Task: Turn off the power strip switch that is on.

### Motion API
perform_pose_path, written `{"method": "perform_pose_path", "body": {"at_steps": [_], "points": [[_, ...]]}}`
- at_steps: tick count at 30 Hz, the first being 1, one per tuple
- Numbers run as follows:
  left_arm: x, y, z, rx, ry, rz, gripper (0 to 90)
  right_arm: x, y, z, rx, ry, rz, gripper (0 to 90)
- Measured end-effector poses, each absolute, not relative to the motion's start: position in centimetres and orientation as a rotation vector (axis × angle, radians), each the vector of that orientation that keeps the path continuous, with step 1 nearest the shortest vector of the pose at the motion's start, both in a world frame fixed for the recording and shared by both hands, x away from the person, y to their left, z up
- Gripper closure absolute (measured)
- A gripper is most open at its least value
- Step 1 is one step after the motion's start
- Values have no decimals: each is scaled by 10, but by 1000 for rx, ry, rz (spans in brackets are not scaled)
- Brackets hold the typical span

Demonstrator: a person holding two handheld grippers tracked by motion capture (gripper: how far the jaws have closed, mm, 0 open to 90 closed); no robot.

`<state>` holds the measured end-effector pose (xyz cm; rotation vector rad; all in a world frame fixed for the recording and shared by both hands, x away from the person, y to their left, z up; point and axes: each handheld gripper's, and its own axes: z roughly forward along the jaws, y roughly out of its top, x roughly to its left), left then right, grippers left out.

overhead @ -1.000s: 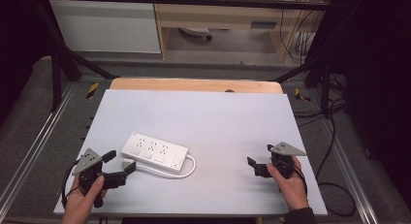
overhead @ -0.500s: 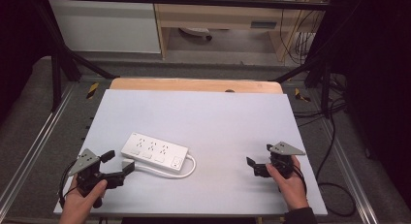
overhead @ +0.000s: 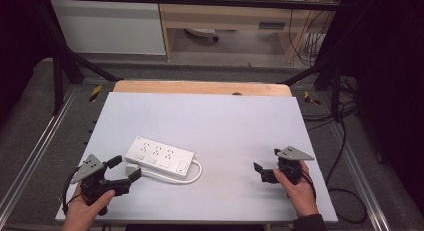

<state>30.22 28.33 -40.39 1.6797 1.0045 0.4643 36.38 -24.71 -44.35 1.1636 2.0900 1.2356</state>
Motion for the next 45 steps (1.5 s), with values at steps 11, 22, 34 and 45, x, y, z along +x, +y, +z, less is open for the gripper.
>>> {"method": "perform_pose_path", "body": {"at_steps": [11,22,34,45], "points": [[301,274,-402,1669,980,436,62,365,-247,-444,1145,2132,1237,33],[298,268,-376,1618,958,452,70,362,-244,-444,1139,2133,1218,32],[294,263,-366,1656,954,479,70,362,-242,-444,1179,2130,1239,32],[301,249,-347,1674,970,489,95,359,-238,-441,1177,2097,1241,37]]}}
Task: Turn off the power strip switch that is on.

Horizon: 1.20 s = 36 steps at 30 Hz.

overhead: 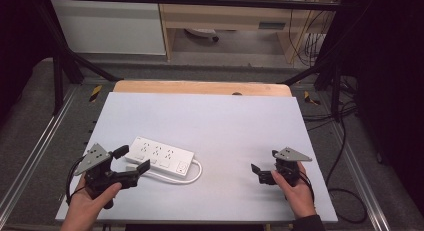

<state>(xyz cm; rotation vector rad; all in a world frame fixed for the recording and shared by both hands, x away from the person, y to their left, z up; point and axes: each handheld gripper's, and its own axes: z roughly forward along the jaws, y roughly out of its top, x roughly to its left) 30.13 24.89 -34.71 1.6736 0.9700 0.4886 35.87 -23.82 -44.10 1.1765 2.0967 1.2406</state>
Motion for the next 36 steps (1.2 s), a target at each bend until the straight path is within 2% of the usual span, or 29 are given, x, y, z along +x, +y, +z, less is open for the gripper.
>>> {"method": "perform_pose_path", "body": {"at_steps": [11,17,28,34,36], "points": [[321,234,-328,1688,970,497,101,357,-241,-441,1173,2103,1250,36],[331,225,-327,1710,958,508,160,358,-241,-441,1169,2105,1249,37],[344,217,-338,1748,961,502,396,358,-242,-441,1172,2096,1249,39],[350,215,-345,1758,957,478,574,358,-243,-441,1174,2096,1248,40],[351,215,-348,1755,956,459,599,358,-243,-441,1174,2098,1249,41]]}}
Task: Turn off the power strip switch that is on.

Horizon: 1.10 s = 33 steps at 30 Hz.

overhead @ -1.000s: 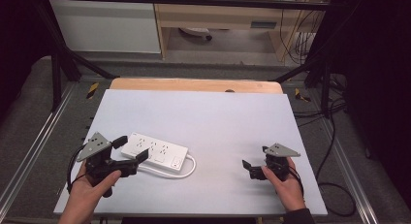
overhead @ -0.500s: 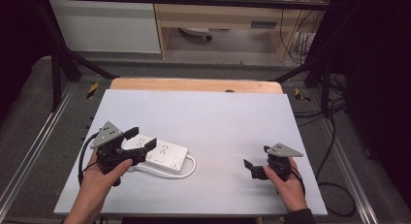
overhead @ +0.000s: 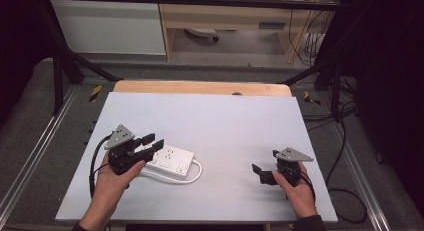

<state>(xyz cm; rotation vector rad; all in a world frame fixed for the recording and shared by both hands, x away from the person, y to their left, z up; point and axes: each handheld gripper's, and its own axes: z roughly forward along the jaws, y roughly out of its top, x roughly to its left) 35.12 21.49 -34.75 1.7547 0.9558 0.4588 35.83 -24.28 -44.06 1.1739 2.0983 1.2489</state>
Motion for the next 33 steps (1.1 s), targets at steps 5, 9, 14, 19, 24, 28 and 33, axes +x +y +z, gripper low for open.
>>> {"method": "perform_pose_path", "body": {"at_steps": [5,9,14,19,24,28,33], "points": [[354,215,-353,1759,948,435,707,359,-243,-440,1177,2099,1251,41],[355,217,-357,1763,945,430,784,359,-243,-441,1174,2101,1249,41],[358,220,-362,1767,947,415,854,359,-243,-441,1175,2101,1249,42],[360,220,-368,1780,952,404,895,359,-243,-441,1175,2102,1248,42],[361,221,-371,1786,956,402,896,359,-243,-441,1174,2102,1249,42],[363,223,-374,1787,966,389,897,359,-243,-441,1175,2102,1251,42],[365,225,-378,1792,978,380,897,359,-243,-441,1174,2103,1252,42]]}}
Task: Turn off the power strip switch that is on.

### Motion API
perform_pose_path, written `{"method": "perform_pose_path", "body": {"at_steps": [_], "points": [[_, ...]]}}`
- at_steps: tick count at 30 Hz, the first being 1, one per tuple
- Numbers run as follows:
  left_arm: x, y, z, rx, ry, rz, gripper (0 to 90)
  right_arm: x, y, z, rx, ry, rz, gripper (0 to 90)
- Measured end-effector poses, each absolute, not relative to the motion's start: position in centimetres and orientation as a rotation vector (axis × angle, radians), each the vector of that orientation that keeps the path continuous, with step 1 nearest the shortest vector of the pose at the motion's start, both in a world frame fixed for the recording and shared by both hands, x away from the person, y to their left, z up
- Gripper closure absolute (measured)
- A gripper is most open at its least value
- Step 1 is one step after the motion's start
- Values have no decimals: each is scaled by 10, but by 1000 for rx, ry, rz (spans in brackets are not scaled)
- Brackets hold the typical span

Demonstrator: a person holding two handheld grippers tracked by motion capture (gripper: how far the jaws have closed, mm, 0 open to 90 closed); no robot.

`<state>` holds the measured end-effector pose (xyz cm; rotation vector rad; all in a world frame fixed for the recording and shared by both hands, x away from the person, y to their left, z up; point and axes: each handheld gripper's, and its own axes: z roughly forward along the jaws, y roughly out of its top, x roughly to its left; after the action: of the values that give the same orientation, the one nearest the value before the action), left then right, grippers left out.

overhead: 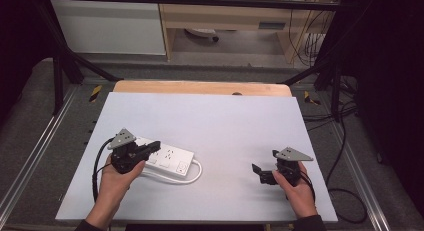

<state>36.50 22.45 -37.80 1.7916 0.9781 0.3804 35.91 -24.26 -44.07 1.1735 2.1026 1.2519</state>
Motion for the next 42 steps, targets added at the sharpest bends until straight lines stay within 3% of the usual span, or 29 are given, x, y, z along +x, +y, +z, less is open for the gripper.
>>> {"method": "perform_pose_path", "body": {"at_steps": [42], "points": [[374,222,-410,1923,1017,330,898,359,-242,-441,1167,2110,1243,43]]}}
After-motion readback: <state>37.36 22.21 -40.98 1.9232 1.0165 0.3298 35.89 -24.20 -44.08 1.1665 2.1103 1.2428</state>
